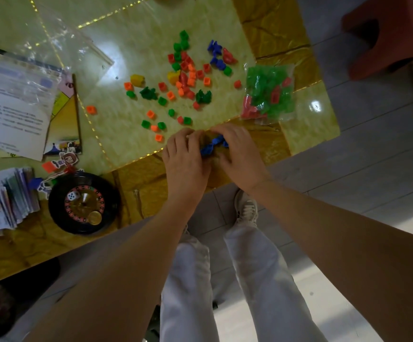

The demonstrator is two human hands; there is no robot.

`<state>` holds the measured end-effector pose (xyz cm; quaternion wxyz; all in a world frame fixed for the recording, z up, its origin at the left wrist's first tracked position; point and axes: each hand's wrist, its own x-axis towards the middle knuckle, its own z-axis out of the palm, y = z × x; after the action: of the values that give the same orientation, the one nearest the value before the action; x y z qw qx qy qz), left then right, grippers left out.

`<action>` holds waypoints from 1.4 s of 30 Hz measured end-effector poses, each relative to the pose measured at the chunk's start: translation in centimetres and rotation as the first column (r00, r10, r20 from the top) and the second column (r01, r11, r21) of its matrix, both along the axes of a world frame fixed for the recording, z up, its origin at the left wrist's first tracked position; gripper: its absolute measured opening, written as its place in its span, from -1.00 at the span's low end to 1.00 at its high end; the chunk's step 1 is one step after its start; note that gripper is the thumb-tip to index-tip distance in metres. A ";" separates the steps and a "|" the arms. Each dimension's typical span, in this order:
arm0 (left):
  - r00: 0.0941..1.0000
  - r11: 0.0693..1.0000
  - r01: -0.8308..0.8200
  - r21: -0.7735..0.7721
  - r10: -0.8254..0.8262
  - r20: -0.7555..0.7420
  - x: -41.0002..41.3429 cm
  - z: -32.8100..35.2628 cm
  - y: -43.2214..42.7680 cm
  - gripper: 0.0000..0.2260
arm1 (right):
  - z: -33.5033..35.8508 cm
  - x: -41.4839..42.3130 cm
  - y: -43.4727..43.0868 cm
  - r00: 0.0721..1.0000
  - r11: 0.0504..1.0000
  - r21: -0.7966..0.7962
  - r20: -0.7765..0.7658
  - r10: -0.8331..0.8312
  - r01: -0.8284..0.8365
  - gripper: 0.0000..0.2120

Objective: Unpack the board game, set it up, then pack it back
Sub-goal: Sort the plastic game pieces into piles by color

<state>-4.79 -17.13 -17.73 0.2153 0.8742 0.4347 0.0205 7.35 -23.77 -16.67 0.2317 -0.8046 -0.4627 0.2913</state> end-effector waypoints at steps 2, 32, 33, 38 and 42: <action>0.999 0.999 -0.049 -0.020 0.049 -0.007 -0.6 0.5 0.1 -0.44 | 0.2 0.1 -0.5 0.999 1.000 -0.015 0.047 -0.022 0.022 -0.39; 0.969 0.905 -0.222 -0.362 0.247 0.024 -2.0 1.8 0.1 -0.62 | 0.7 0.5 -1.3 0.963 0.974 -0.095 -0.156 -0.220 0.207 -0.75; 0.971 0.908 -0.212 -0.362 0.237 0.026 -2.1 1.7 0.1 -0.61 | 0.8 0.6 -1.2 0.960 0.971 -0.089 -0.155 -0.231 0.220 -0.75; 0.980 0.931 -0.181 -0.318 0.200 0.025 -2.8 2.1 0.0 -0.59 | 1.3 0.7 -1.7 0.934 0.940 -0.045 -0.110 -0.341 0.338 -0.78; 0.973 0.917 -0.228 -0.328 0.226 -0.045 -3.6 2.3 0.3 -0.74 | 1.2 -0.5 -3.3 0.854 0.837 -0.200 0.002 -0.520 0.510 -0.85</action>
<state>-8.42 -16.88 -15.38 0.3538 0.7694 0.5309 -0.0309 6.86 -27.04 -15.46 0.2343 -0.9100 -0.1928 0.2825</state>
